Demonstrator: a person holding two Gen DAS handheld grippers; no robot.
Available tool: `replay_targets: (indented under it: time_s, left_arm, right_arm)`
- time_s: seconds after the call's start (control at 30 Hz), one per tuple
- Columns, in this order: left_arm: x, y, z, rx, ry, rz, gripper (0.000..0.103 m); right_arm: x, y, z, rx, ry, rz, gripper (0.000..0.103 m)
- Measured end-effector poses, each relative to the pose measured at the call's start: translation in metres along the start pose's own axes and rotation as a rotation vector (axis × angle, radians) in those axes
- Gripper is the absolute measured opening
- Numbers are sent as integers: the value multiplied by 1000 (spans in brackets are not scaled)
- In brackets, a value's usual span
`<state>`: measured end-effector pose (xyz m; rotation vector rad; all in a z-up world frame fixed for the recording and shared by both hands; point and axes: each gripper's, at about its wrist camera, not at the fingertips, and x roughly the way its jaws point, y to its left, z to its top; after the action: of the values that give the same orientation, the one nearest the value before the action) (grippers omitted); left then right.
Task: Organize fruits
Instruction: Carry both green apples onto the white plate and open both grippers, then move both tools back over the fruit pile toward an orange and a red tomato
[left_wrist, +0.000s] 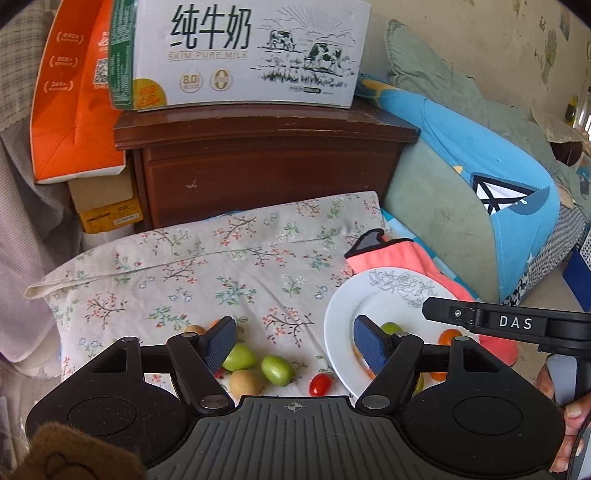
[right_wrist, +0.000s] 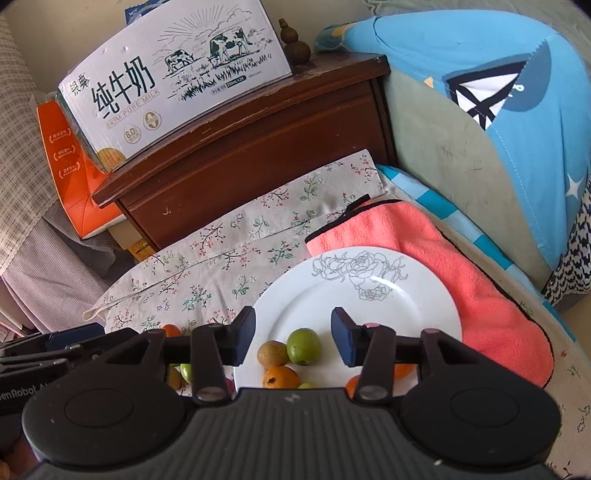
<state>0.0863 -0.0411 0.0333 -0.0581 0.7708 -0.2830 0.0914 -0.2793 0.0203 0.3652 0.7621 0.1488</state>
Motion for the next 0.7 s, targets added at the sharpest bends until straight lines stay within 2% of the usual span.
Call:
replay_targets:
  time_s: [0.1,0.27,0.53,0.7]
  left_arm:
    - [-5,14,-7,-47,15,16,71]
    - [-10,27,-20,-54,38,58,71]
    - [-5,33,-45,-17,96,49,71]
    - [8,29,-61,21,135,45,71]
  right_arm:
    - [-3,12,-4,-30,-2,4,52]
    - [-6,30,-15,-76,3,27,53]
    - [-6,54,-32,-221,13,84,53]
    - [4,59,-39,-255,44,97,53]
